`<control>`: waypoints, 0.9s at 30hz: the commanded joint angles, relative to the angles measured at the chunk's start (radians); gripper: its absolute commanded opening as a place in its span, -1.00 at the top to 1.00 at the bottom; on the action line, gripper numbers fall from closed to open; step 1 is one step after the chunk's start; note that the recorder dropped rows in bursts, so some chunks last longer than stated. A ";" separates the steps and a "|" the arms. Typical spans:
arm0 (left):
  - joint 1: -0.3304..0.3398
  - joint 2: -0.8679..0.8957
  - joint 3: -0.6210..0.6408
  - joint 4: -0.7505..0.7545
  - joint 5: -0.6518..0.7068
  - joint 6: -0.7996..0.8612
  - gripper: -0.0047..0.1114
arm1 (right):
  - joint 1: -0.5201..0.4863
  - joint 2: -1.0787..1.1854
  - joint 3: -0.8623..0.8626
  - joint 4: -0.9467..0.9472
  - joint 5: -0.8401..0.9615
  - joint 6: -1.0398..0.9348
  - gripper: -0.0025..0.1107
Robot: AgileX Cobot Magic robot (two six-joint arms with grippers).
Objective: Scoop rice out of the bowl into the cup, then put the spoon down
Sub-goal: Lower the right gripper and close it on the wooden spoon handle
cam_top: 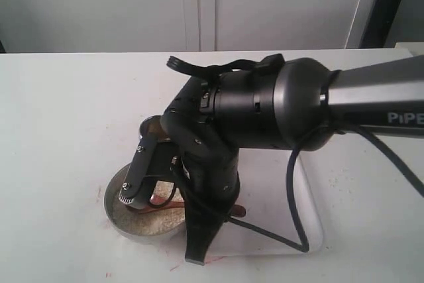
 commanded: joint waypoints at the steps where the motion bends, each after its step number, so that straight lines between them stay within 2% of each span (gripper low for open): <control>1: -0.001 0.001 -0.006 -0.010 -0.003 -0.006 0.67 | -0.008 -0.029 0.004 0.031 0.034 0.008 0.96; 7: -0.001 0.001 -0.006 -0.010 -0.003 -0.006 0.67 | 0.026 -0.153 0.002 0.049 0.155 0.008 0.96; 15: -0.001 0.001 -0.006 -0.010 -0.003 -0.006 0.67 | 0.154 -0.390 0.002 0.035 0.252 0.079 0.96; 21: -0.001 0.001 -0.006 -0.010 -0.003 -0.006 0.67 | 0.290 -0.444 0.015 -0.242 0.300 0.307 0.96; 27: -0.001 0.001 -0.006 -0.010 -0.003 -0.006 0.67 | 0.379 -0.402 0.031 -0.471 0.300 0.393 0.96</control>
